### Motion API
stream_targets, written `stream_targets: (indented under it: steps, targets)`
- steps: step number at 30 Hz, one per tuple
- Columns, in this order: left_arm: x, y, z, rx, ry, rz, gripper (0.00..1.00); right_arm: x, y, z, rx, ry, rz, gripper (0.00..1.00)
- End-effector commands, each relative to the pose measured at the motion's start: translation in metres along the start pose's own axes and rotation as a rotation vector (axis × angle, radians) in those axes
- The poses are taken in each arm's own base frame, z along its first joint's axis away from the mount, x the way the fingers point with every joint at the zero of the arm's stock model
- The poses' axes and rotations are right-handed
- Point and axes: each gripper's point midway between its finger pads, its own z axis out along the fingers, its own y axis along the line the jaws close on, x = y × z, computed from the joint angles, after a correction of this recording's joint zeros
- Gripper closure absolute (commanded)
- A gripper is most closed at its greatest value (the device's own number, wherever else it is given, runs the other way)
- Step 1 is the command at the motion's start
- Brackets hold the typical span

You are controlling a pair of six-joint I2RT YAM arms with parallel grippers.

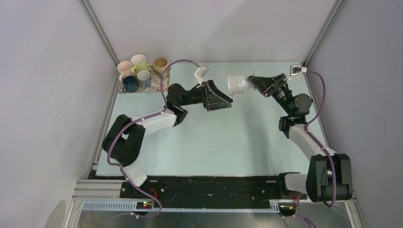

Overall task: Turn the mug right side up
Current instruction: Turn over the cup at the center of the board.

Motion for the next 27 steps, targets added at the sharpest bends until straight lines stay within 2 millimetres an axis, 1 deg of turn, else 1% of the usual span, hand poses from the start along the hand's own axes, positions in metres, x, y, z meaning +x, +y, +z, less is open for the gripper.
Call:
stream_targets:
  steps: [1, 8, 13, 18, 25, 27]
  targets:
    - [0.006, -0.008, 0.010, 0.040, 0.012, 0.026, 0.02, -0.008, 0.029, 0.006, -0.095, -0.058, -0.074, 1.00]
    - [0.008, -0.006, 0.014, 0.042, 0.019, 0.017, 0.02, 0.001, 0.026, 0.009, -0.087, -0.034, -0.060, 1.00]
    - [0.006, -0.009, 0.013, 0.048, 0.018, 0.034, 0.02, 0.010, 0.026, 0.010, -0.081, -0.006, -0.054, 1.00]
    - [-0.001, -0.015, 0.012, 0.055, 0.007, 0.060, 0.02, 0.020, 0.022, 0.010, -0.069, 0.023, -0.049, 1.00]
    - [-0.014, -0.018, 0.004, 0.045, -0.020, 0.086, 0.02, 0.034, 0.016, 0.011, -0.052, 0.067, -0.044, 1.00]
    - [-0.017, -0.019, 0.001, 0.041, -0.028, 0.093, 0.02, 0.041, 0.015, 0.011, -0.048, 0.088, -0.044, 1.00]
